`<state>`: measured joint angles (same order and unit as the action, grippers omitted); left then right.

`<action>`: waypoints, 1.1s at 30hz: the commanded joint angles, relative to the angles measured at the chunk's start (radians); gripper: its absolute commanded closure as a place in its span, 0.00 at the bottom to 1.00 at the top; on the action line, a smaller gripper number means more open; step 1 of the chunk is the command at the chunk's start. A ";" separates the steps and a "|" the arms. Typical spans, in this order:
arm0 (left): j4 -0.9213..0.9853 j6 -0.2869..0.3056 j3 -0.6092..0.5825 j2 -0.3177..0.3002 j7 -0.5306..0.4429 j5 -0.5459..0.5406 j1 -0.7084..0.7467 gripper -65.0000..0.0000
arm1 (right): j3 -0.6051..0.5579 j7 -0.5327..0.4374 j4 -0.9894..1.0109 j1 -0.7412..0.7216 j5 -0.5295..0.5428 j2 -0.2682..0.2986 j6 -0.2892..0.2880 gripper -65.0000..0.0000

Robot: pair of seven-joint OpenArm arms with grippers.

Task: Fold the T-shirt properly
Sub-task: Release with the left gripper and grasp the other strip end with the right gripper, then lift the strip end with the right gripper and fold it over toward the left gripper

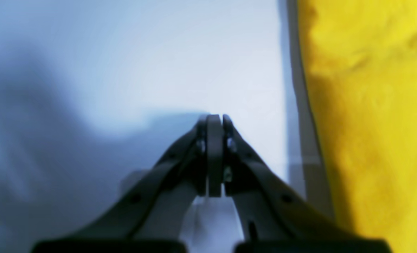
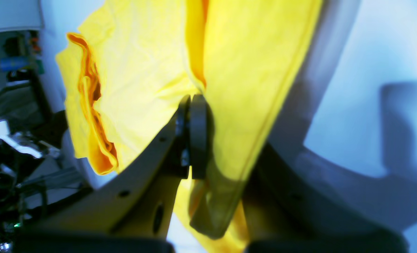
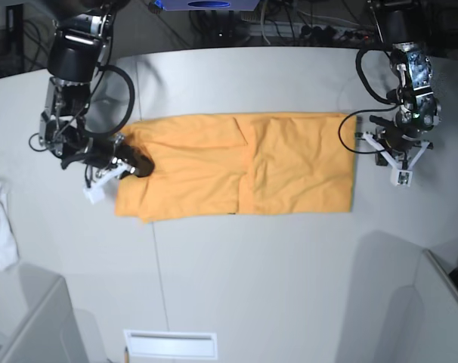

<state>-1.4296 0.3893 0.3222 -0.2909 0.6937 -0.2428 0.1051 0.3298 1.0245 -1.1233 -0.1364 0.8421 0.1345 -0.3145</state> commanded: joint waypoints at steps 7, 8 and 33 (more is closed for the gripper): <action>-0.006 0.023 -0.107 0.049 0.030 -0.019 -0.041 1.00 | -0.011 0.004 -0.157 -0.021 -0.036 0.021 0.133 1.00; -0.006 0.023 -0.128 0.049 0.030 -0.019 -0.052 1.00 | -0.044 0.009 -0.203 -0.019 -0.036 0.021 0.163 1.00; -0.058 0.021 -0.174 0.028 0.036 -0.014 -0.038 1.00 | -0.504 -0.071 -0.547 -0.002 -0.028 -0.167 0.453 1.00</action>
<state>-1.4761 0.4049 0.1474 -0.2546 0.7059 -0.2661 0.0711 -0.1780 0.9634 -1.6493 -0.1184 0.7902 -0.0269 0.1482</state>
